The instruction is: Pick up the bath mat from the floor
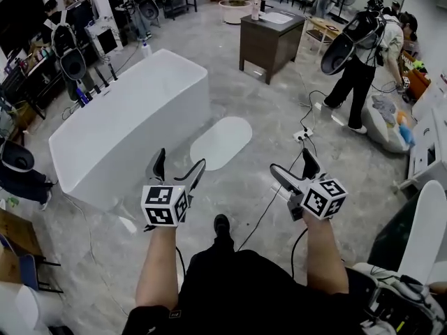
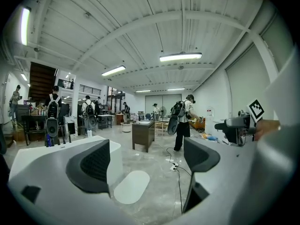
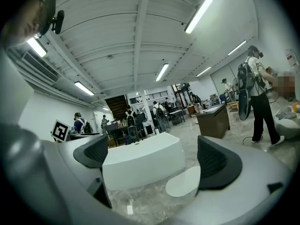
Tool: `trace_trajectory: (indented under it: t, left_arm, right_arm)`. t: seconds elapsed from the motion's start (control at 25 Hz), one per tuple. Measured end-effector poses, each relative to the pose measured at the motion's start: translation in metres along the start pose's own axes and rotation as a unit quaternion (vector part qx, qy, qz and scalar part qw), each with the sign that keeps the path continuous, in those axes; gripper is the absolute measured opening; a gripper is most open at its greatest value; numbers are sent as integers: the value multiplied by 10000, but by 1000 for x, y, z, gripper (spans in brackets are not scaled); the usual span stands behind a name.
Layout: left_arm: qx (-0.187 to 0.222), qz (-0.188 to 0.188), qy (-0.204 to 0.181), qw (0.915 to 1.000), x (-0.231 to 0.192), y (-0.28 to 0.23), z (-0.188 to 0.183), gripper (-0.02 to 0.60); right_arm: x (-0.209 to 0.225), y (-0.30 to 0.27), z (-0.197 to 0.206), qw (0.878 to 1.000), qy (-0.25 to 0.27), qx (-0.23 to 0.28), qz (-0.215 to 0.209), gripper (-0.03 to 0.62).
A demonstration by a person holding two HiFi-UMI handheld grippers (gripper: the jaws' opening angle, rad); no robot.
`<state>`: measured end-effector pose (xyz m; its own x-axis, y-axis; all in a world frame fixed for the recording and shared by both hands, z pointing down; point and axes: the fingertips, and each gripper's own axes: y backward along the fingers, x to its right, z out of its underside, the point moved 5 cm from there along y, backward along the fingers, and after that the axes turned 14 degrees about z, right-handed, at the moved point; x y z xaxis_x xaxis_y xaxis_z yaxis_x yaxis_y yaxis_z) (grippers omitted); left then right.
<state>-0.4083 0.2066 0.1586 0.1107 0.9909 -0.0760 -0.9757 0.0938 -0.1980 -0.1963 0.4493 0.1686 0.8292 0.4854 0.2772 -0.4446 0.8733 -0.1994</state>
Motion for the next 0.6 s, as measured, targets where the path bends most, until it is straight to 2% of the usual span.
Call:
trace_trajectory:
  t: [0.6]
  left_arm:
    - [-320,264,270,9988,-111,-138,8,495]
  right_arm:
    - [28,-159,-1,9985,179,-517,98,580]
